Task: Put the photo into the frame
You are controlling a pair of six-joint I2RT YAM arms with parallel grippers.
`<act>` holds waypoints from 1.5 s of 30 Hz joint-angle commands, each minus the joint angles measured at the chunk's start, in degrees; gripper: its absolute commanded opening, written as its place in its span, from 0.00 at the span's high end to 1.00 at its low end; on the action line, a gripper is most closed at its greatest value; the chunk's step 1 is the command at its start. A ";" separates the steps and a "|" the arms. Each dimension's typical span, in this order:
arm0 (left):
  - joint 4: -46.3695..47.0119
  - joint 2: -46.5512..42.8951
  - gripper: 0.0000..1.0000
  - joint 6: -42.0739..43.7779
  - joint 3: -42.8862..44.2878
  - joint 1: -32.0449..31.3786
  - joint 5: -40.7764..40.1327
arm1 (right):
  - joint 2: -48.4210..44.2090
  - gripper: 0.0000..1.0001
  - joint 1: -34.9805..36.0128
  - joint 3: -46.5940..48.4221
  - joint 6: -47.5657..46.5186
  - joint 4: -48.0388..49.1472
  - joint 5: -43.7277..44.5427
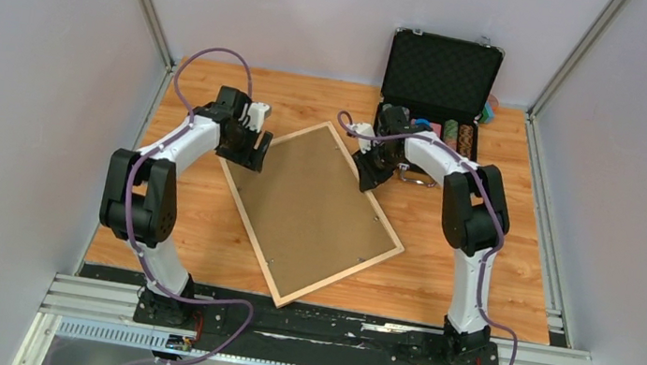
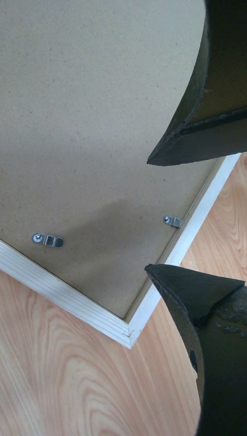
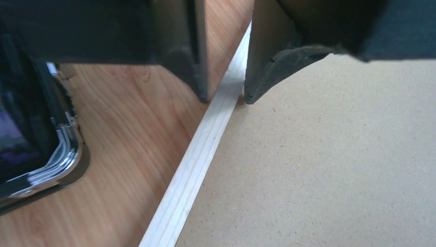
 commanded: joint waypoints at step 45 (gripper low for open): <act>-0.22 8.43 0.22 6.64 4.30 -3.88 3.50 | -0.92 1.00 -3.03 1.48 -30.16 -1.45 -3.05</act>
